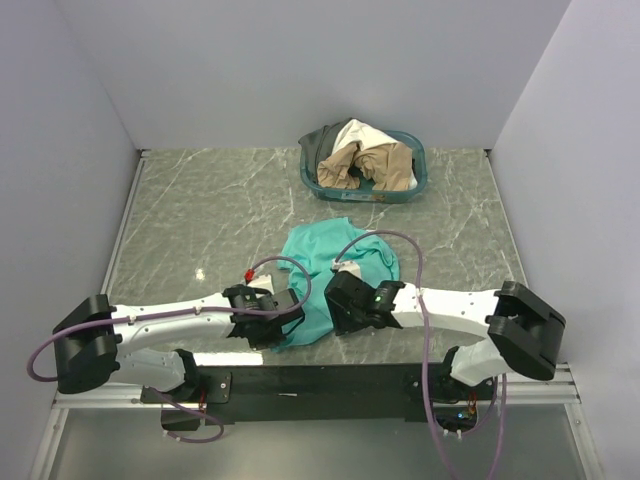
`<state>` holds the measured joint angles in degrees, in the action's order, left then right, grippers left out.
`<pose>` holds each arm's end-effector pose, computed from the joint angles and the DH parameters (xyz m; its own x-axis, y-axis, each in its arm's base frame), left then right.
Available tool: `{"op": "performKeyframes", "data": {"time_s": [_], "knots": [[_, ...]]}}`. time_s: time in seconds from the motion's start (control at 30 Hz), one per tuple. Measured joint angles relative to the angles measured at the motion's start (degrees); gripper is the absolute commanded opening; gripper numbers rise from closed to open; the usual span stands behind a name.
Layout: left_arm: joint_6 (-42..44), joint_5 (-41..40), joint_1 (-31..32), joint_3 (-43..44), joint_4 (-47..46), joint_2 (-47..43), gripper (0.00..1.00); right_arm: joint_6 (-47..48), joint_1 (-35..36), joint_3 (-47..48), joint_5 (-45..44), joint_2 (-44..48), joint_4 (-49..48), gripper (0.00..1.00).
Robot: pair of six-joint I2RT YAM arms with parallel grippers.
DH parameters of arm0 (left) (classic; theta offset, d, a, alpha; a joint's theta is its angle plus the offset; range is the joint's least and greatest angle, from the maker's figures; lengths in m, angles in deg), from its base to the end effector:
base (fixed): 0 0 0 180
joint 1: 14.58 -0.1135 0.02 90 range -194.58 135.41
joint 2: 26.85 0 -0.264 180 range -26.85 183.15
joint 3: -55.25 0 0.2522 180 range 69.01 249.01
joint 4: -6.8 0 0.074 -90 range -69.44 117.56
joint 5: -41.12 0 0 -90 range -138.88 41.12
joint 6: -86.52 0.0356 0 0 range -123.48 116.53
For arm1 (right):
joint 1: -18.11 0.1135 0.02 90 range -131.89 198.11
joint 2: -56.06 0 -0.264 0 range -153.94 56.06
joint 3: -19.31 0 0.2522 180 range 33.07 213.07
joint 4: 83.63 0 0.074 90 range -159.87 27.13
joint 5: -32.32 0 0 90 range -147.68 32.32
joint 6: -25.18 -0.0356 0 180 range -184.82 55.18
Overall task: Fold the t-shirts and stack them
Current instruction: Flatten the tshirt out
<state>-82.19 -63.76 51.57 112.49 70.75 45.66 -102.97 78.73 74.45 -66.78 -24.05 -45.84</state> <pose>0.0909 -0.1831 0.1924 -0.9255 -0.2504 -0.2840 -0.2203 0.9662 -0.1340 0.1291 0.2179 0.1701 -0.8526 -0.2711 -0.4468 -0.3793 0.9091 0.1722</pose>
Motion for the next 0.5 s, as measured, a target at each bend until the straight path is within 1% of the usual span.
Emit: {"op": "performKeyframes", "data": {"time_s": [0.03,0.1,0.17,0.23,0.27,0.3,0.37,0.43,0.5], "knots": [[0.00,0.00,-0.11,-0.04,0.00,0.00,0.01,-0.26,0.00,0.00,-0.11,-0.55,0.13,0.57],[0.00,-0.02,-0.31,-0.04,-0.09,0.00,0.01,-0.59,0.00,-0.02,-0.22,-1.33,0.15,0.46],[0.07,-0.04,-0.50,-0.04,-0.11,0.00,0.01,-1.03,0.00,-0.09,-0.26,-2.43,-0.42,0.45],[0.28,-0.07,-0.81,-0.04,-0.15,0.02,0.01,-1.03,0.00,0.35,-0.50,-3.76,-1.25,0.38],[0.52,-0.07,-1.03,-0.04,-0.13,0.04,0.01,-1.03,0.00,0.90,-0.85,-4.44,-1.33,0.24],[0.70,-0.11,-1.27,-0.02,-0.11,0.09,0.01,-0.92,0.00,1.66,-1.18,-5.29,-1.40,0.17],[1.27,-0.46,-2.05,0.00,0.28,0.13,0.01,-1.40,0.00,3.06,-2.45,-6.82,-1.14,0.06],[1.49,-1.11,-2.89,0.04,0.55,0.09,0.01,-1.88,0.00,3.39,-4.04,-7.02,-0.87,0.00],[1.57,-2.01,-3.67,0.33,0.94,-0.15,0.01,-2.45,0.00,3.32,-6.69,-5.90,1.14,0.00]]}}
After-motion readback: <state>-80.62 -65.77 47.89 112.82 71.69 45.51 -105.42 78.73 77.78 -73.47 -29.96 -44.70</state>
